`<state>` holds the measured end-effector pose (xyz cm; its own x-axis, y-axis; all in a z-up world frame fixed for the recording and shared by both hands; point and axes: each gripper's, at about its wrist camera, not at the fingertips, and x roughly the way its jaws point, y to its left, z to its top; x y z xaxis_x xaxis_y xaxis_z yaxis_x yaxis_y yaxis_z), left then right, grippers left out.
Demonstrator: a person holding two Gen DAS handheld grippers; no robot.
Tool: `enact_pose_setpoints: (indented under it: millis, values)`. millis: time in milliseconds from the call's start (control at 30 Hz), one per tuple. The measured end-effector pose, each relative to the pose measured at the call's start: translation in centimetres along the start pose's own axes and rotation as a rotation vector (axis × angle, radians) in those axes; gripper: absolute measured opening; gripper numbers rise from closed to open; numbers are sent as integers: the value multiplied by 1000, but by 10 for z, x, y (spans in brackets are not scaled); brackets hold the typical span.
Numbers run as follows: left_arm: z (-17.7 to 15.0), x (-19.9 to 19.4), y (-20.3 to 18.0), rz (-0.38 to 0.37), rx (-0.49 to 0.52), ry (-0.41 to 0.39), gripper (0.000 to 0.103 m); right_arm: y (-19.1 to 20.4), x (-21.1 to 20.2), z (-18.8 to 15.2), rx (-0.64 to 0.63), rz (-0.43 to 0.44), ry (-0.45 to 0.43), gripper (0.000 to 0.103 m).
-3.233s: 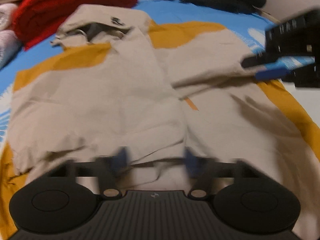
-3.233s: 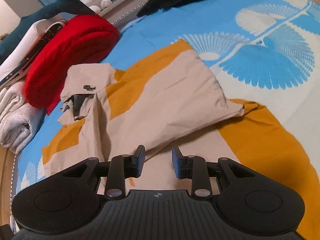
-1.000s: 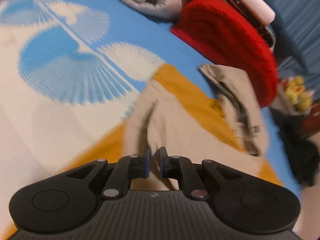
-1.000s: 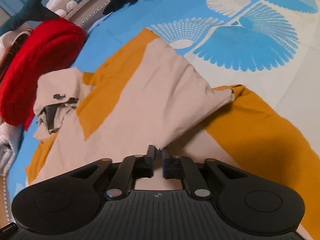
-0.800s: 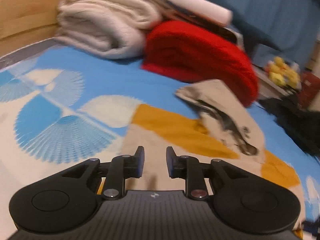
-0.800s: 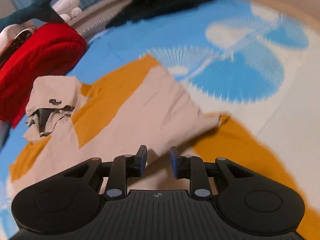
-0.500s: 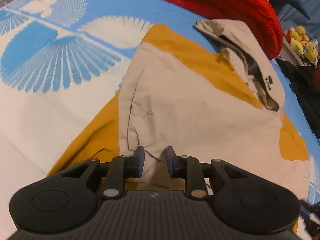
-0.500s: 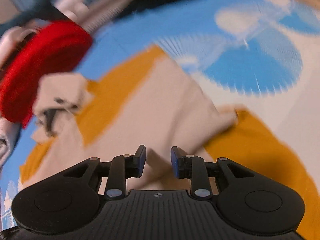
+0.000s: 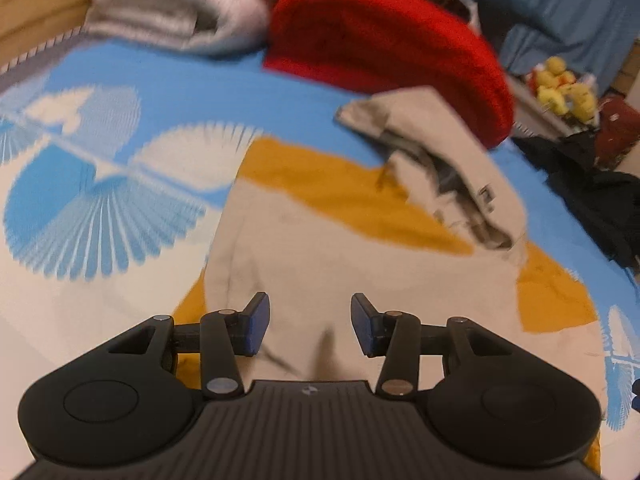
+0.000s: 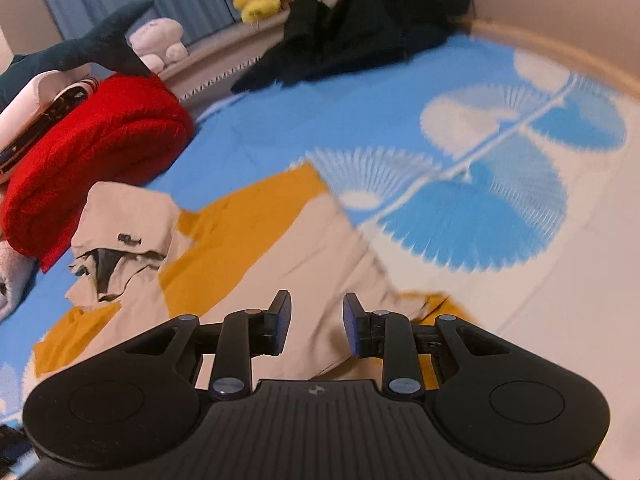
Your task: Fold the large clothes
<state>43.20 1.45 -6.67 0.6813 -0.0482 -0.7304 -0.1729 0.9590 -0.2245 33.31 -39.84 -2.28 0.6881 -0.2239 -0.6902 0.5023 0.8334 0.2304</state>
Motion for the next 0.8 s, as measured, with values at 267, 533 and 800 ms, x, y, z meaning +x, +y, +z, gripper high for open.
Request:
enact_pose_setpoints:
  millis: [267,533,800]
  values:
    - [10,-19,-14,-55,114,-91,16,-17,-23,10,-44,-19,-59,30]
    - [34,-18,-28,-51,270,-134,8,-40,-26,25,-27,-64,-45,30]
    - [138,53,-76,-141,221,-116,9,-49,-26,27,-35,-37,-31,9]
